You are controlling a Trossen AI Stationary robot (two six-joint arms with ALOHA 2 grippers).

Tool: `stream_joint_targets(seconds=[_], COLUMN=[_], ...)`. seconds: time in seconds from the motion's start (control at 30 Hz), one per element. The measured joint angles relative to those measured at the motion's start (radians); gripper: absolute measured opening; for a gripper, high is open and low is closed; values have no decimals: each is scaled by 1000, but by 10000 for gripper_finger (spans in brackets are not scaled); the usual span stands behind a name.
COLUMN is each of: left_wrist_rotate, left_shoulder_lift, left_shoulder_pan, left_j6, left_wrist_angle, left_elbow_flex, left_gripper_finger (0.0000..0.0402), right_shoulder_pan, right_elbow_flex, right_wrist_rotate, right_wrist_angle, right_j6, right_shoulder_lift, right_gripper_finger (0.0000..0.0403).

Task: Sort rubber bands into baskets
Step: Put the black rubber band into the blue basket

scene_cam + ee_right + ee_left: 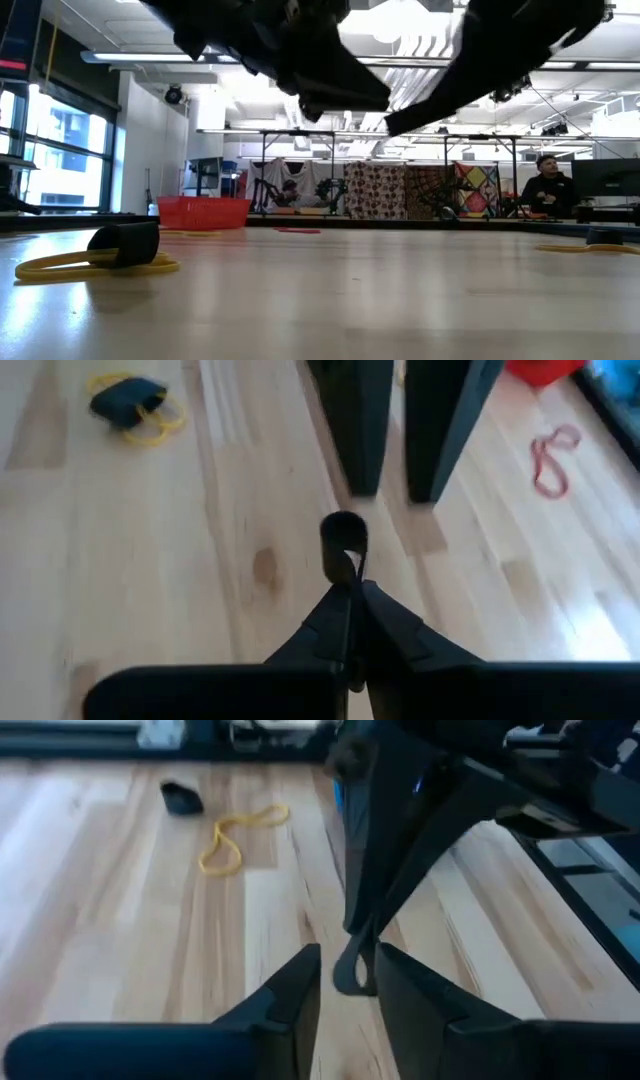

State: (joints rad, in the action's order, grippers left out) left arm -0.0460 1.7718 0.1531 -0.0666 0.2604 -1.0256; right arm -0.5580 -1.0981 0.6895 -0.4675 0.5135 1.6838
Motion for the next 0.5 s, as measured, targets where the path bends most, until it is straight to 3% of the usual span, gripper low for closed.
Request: stream_joint_targets(seconds=[0.23,0.5], left_wrist_rotate=[59,63], left_shoulder_lift=[1,1], left_shoulder_pan=[27,27], left_j6=[28,-18], left_wrist_angle=[203,393], left_elbow_flex=[59,152], left_gripper_finger=[108,109], right_shoulder_pan=[-45,-134], right_elbow_flex=[0,0], right_wrist_rotate=[-91,-301], right_wrist_angle=[-194,-318], right_j6=[174,400], right_shoulder_lift=[-47,-109], right_gripper_finger=[2,1])
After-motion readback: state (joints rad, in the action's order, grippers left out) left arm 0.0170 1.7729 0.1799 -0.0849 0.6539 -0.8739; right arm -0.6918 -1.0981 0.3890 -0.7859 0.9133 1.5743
